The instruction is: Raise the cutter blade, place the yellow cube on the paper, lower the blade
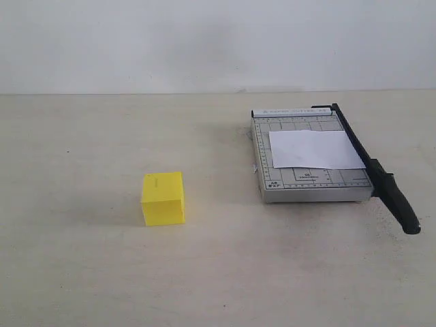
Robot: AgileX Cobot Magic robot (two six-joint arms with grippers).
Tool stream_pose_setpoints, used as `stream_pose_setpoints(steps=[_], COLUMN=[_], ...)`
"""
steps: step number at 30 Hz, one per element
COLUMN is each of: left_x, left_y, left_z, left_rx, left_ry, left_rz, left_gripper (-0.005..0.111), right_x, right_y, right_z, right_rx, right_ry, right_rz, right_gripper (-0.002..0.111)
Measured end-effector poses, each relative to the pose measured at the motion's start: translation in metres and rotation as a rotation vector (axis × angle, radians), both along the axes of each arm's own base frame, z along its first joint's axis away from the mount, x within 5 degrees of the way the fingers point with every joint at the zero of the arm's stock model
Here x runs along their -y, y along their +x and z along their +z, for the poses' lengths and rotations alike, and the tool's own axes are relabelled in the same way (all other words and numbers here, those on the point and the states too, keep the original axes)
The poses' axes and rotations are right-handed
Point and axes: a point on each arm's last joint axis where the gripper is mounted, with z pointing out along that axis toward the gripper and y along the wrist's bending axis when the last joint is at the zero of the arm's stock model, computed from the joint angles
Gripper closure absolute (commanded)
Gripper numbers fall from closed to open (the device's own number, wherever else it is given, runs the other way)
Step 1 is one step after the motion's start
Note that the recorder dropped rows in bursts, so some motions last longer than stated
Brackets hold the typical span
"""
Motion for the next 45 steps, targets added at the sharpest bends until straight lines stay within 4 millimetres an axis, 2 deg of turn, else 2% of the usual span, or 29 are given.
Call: stream_pose_setpoints(steps=[17,19,22,24,28,32,35,37,39,43,45], left_x=[0.000,0.000,0.000,0.000,0.000,0.000,0.000,0.000,0.000,0.000,0.000], left_y=[0.000,0.000,0.000,0.000,0.000,0.000,0.000,0.000,0.000,0.000,0.000], left_z=[0.000,0.000,0.000,0.000,0.000,0.000,0.000,0.000,0.000,0.000,0.000], left_rx=[0.000,0.000,0.000,0.000,0.000,0.000,0.000,0.000,0.000,0.000,0.000], left_ry=[0.000,0.000,0.000,0.000,0.000,0.000,0.000,0.000,0.000,0.000,0.000], left_rz=[0.000,0.000,0.000,0.000,0.000,0.000,0.000,0.000,0.000,0.000,0.000], left_gripper=[0.102,0.102,0.102,0.102,0.102,0.102,0.102,0.102,0.102,0.102,0.102], right_x=[0.000,-0.001,-0.006,-0.007,-0.008,-0.002,0.009,0.016,0.018,0.013,0.010], right_y=[0.000,0.001,0.002,0.002,0.002,0.003,0.001,-0.003,-0.005,0.015,0.040], right_z=[0.002,0.005,0.010,0.011,0.013,0.022,0.041,0.053,0.065,0.096,0.101], right_rx=[0.019,0.061,0.106,0.111,0.127,0.243,0.478,0.634,0.693,0.510,0.328], right_ry=[0.000,0.100,0.447,0.582,0.649,0.651,0.582,0.465,0.306,-0.065,-0.201], right_rz=[-0.001,-0.010,-0.033,-0.040,-0.047,-0.071,-0.118,-0.160,-0.187,-0.134,-0.070], right_gripper=[0.109,0.109,0.109,0.109,0.109,0.109,0.109,0.109,0.109,0.109,0.109])
